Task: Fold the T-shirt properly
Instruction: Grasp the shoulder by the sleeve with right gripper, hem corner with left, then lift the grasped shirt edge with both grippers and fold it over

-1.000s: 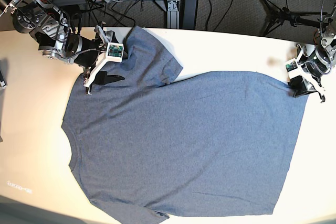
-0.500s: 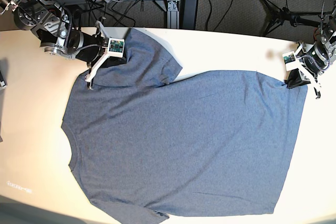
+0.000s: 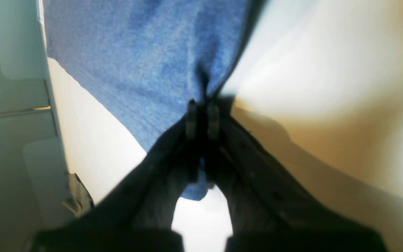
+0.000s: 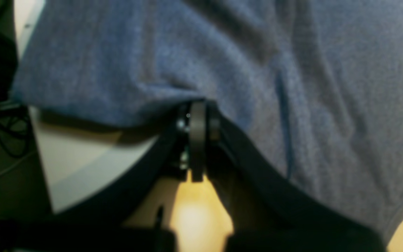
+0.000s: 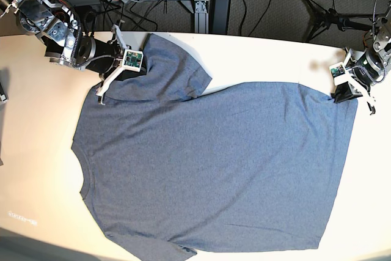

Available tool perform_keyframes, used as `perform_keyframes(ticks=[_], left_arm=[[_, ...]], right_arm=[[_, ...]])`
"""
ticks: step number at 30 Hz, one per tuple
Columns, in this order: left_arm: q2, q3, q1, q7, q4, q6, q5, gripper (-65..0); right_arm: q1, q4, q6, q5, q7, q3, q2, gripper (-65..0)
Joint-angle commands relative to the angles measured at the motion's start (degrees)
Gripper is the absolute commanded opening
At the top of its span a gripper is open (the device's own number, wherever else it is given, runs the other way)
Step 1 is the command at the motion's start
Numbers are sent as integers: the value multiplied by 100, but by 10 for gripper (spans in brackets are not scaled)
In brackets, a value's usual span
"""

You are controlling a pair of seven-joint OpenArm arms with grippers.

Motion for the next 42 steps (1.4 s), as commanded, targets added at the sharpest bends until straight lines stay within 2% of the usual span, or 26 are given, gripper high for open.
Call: perform_keyframes(ticks=[1, 7, 13, 20, 26, 33, 42], left_arm=[[-98, 20, 17, -39, 7, -236, 9, -650], [-96, 20, 17, -35, 7, -264, 127, -650], [-98, 20, 20, -46, 7, -914, 326, -650], [-98, 20, 17, -105, 7, -922, 509, -650], [-133, 20, 22, -105, 7, -925, 734, -650], [-337, -35, 20, -103, 9, -946, 732, -650], [-466, -35, 17, -166, 190, -944, 708, -650]], right_arm=[[-2, 0, 118, -17, -186, 0, 96, -650], [-4, 0, 118, -17, -188, 0, 96, -650], [-2, 0, 120, 181, -195, 0, 96, -650], [-4, 11, 122, 474, -363, 0, 96, -650], [-7, 170, 125, 719, -990, 0, 114, -650], [-24, 431, 166, 820, -1202, 0, 129, -650], [-37, 837, 166, 1224, -1978, 13, 133, -650]])
